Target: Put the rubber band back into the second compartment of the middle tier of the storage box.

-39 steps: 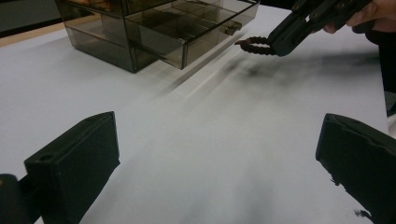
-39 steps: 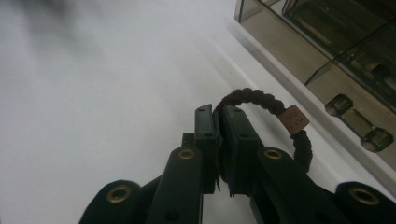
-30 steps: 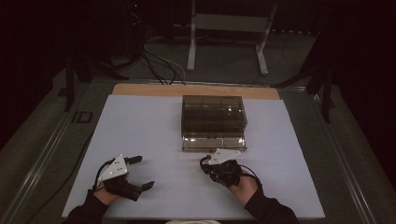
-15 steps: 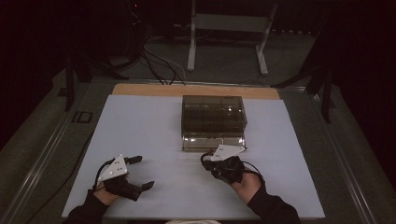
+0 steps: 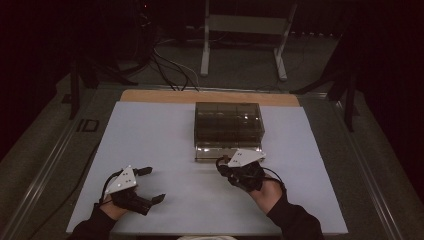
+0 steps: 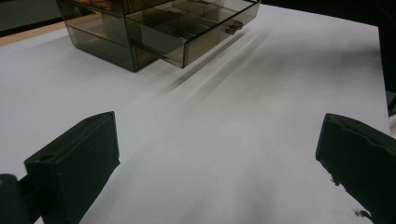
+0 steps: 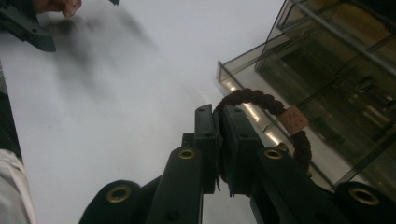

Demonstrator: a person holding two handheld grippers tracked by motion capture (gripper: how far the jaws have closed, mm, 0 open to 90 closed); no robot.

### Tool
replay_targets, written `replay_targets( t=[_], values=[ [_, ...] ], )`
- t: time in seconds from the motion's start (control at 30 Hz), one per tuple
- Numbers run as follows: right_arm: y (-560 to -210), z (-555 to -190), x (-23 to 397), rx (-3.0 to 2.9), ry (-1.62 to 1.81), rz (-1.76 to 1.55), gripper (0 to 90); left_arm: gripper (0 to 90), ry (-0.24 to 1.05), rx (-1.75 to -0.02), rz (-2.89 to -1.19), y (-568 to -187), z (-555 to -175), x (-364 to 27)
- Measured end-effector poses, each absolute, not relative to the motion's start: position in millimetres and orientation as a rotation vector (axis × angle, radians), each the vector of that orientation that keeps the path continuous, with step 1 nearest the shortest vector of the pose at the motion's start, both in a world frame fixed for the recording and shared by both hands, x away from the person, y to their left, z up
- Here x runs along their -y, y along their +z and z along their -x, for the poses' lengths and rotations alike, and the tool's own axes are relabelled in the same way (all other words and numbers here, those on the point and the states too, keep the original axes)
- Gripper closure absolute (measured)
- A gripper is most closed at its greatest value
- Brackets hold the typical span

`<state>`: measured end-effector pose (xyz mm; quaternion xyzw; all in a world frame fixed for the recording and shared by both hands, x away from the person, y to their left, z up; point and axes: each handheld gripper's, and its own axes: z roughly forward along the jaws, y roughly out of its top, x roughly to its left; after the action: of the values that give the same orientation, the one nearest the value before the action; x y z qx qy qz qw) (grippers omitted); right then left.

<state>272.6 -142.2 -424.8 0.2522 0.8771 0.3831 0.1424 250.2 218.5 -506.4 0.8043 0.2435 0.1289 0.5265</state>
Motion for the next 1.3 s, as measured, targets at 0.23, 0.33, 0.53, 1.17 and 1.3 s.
replay_targets(
  t=[0.23,0.33,0.53,1.17,1.3],
  values=[
    [-415.0,-276.8,145.3,-2.494,1.113,-0.726,85.3,0.8,0.308,-0.581,-1.922,-506.4,-250.2,-218.6],
    [-412.1,-279.6,147.0,-2.483,1.111,-0.728,85.3,0.8,0.31,-0.579,-1.925,-506.3,-250.2,-218.7],
    [-407.5,-285.9,150.1,-2.464,1.105,-0.737,85.3,0.8,0.309,-0.581,-1.923,-506.3,-250.3,-218.7],
    [-411.3,-322.1,163.2,-2.405,1.079,-0.838,85.3,0.8,0.307,-0.579,-1.926,-506.5,-250.0,-218.2],
    [-415.7,-327.7,161.7,-2.416,1.08,-0.859,85.3,0.8,0.307,-0.579,-1.926,-506.5,-250.0,-218.4]
  ],
)
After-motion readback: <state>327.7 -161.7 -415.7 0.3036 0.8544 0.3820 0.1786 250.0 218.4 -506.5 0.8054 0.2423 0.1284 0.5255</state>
